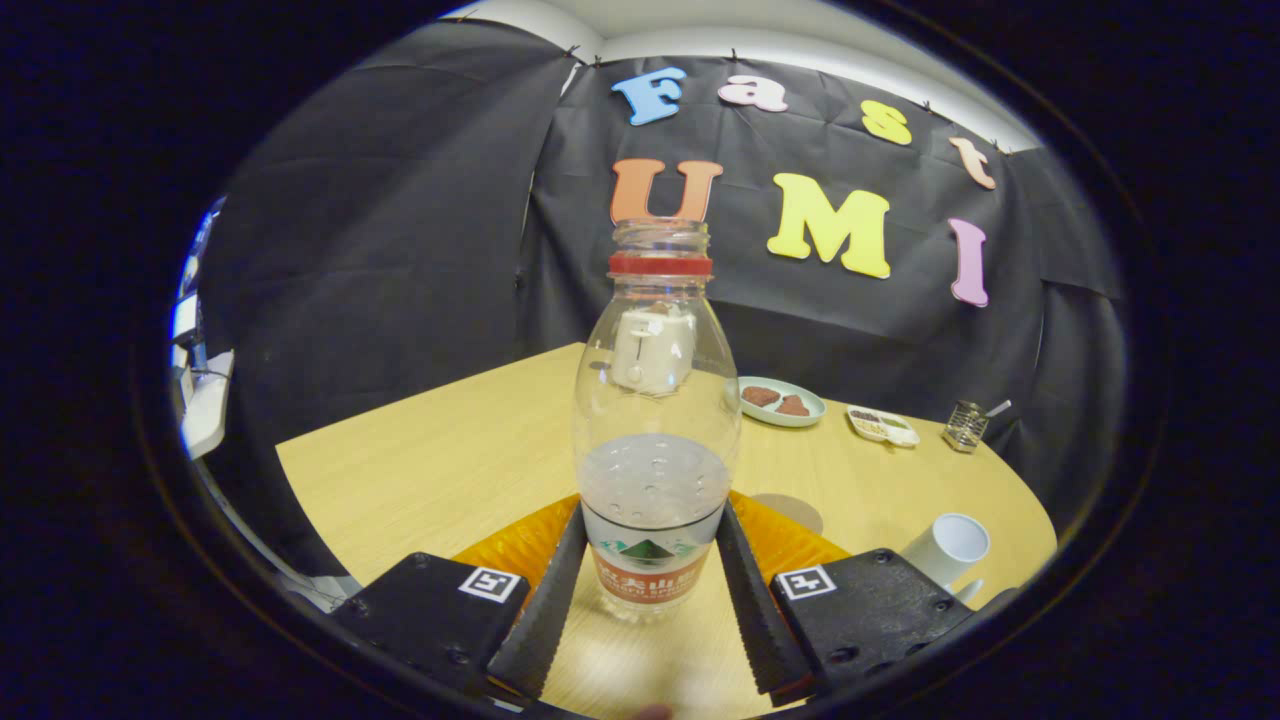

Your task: Take the bottle from table, then pour the juice into the cup, finally place the bottle on the coaster

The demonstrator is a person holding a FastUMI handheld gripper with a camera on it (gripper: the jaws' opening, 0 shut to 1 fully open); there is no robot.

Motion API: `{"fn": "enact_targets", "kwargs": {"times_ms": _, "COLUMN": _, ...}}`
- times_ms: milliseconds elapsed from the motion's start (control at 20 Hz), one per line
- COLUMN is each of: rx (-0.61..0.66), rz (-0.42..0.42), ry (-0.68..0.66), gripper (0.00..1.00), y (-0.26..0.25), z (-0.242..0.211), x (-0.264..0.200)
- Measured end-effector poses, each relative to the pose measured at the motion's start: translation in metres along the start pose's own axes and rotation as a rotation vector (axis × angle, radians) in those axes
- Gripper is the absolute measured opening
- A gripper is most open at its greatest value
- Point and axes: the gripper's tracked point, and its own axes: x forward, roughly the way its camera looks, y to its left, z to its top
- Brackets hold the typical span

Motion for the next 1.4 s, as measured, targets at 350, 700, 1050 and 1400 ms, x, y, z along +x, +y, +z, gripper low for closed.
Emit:
{"fn": "enact_targets", "kwargs": {"times_ms": 350, "rx": 0.147, "rz": -0.002, "ry": -0.012, "gripper": 0.77, "y": -0.004, "z": 0.016, "x": -0.018}}
{"fn": "enact_targets", "kwargs": {"times_ms": 700, "rx": 0.335, "rz": 0.008, "ry": -0.047, "gripper": 0.76, "y": -0.014, "z": 0.035, "x": -0.020}}
{"fn": "enact_targets", "kwargs": {"times_ms": 1050, "rx": 0.618, "rz": 0.023, "ry": -0.103, "gripper": 0.76, "y": -0.033, "z": 0.051, "x": -0.017}}
{"fn": "enact_targets", "kwargs": {"times_ms": 1400, "rx": 0.837, "rz": 0.075, "ry": -0.143, "gripper": 0.75, "y": -0.039, "z": 0.063, "x": -0.012}}
